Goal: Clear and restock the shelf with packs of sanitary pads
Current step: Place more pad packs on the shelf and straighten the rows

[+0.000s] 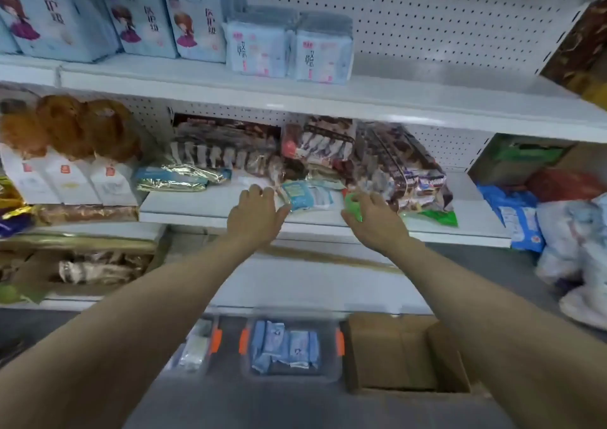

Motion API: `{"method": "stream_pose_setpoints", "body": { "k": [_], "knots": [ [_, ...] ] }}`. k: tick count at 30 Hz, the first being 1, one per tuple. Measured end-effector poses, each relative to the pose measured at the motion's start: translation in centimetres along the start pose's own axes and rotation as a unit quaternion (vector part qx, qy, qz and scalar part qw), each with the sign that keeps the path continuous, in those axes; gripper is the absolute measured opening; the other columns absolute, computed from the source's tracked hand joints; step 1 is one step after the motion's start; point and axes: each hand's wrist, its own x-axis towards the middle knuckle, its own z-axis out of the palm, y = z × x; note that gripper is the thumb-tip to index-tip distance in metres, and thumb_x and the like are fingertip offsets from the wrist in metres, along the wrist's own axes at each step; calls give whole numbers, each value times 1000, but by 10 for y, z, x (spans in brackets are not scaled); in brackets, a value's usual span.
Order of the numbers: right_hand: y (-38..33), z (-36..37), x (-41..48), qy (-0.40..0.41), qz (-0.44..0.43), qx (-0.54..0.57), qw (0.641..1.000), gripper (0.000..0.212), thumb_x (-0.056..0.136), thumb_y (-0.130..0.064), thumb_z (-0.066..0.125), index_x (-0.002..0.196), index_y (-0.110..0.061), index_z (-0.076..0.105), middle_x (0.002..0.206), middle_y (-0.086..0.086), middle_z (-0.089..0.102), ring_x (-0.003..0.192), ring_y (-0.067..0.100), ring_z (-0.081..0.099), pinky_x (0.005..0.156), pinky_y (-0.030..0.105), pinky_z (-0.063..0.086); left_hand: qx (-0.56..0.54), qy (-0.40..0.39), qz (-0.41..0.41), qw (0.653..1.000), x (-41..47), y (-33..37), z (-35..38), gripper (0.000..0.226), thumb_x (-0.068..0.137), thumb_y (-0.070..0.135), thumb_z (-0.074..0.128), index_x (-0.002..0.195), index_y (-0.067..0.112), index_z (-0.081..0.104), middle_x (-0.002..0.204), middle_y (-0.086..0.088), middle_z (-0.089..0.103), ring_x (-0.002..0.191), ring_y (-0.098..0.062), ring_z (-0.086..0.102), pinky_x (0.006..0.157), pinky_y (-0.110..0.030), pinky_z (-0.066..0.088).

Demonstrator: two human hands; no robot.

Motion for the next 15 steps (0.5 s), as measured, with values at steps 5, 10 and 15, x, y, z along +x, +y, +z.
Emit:
{"method": "stream_pose_setpoints", "body": {
  "k": [5, 10, 15],
  "knots": [
    [24, 98, -2, -94, 56, 45, 993, 50, 103, -43, 48, 143, -12, 46, 141, 15, 45, 123, 38, 54, 97, 43, 45, -9, -98, -27, 995, -5, -40, 97, 58, 102, 51, 41, 135, 4, 48, 135, -18, 45, 126, -38, 45, 96, -50, 46],
    [63, 204, -8, -212, 132, 81, 965, 49, 104, -46, 44, 141, -14, 47, 140, 10, 46, 113, 29, 60, 96, 35, 44, -34, -197, -93, 975, -25, -74, 208, 56, 103, 48, 40, 135, 3, 46, 135, -19, 44, 125, -37, 42, 98, -48, 41],
    [114, 322, -7, -293, 186, 96, 933, 45, 103, -40, 45, 130, -6, 56, 133, 18, 56, 123, 39, 54, 104, 45, 46, -71, -257, -181, 947, -51, -108, 332, 52, 101, 48, 46, 130, 4, 53, 131, -21, 53, 123, -37, 49, 100, -42, 41]
  ]
}}
